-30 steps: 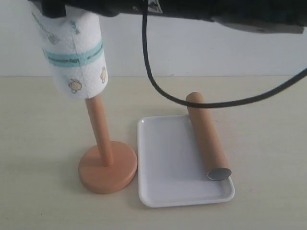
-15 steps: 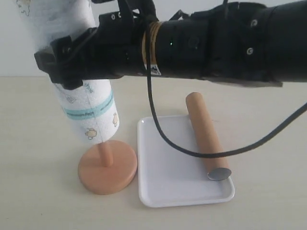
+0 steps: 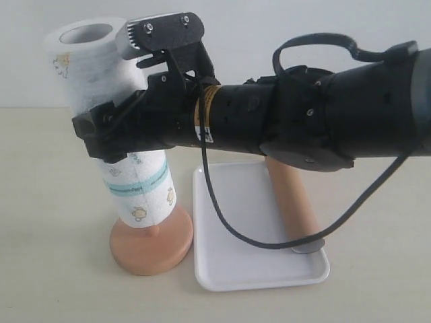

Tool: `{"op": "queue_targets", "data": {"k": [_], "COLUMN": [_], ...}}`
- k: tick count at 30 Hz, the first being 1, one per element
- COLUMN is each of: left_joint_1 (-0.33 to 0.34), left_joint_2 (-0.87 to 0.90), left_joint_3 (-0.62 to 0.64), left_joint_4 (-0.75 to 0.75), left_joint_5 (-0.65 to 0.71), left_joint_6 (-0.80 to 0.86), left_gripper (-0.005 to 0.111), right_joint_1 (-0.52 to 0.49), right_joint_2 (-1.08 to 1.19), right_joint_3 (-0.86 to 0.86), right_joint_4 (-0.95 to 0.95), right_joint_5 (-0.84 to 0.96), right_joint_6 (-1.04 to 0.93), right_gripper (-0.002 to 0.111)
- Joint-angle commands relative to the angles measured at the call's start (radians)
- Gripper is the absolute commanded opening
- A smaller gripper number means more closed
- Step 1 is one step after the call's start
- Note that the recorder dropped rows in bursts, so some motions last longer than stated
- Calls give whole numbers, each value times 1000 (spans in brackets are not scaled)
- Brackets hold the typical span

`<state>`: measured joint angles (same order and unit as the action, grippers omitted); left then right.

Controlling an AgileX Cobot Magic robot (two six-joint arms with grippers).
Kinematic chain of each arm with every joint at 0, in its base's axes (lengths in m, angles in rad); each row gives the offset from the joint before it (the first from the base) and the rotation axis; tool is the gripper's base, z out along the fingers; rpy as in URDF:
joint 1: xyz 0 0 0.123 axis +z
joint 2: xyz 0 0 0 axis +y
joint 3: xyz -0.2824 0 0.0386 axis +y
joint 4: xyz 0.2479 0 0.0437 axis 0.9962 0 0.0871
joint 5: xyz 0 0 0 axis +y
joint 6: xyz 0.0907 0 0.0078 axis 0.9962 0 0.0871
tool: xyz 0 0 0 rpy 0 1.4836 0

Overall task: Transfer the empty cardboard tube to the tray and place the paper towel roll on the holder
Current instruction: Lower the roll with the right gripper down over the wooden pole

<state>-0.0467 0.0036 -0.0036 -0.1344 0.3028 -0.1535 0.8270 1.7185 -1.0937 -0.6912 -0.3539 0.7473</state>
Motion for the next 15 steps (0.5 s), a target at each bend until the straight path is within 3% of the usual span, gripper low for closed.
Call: {"op": "queue_targets", "data": {"k": [1, 7, 10, 13, 15], "left_joint_1": [3, 3, 3, 3, 3], "left_joint_2": [-4, -4, -4, -4, -4], "left_joint_3": [4, 4, 4, 4, 4], "left_joint_4": [-8, -8, -8, -8, -8], "left_joint_5": [-14, -14, -14, -14, -14], "left_joint_6": [6, 6, 6, 6, 6], "left_gripper": [4, 4, 4, 4, 4], "right_joint_1": [1, -1, -8, -18, -18], "right_joint_2": [17, 49, 50, 50, 50], "right_joint_3": [0, 0, 0, 0, 0], "right_joint_4": [13, 47, 52, 52, 52], "right_joint_5": [-47, -63, -27, -8, 6], "right_joint_6": [-47, -77, -88, -81, -74], "right_gripper": [0, 0, 8, 30, 54]}}
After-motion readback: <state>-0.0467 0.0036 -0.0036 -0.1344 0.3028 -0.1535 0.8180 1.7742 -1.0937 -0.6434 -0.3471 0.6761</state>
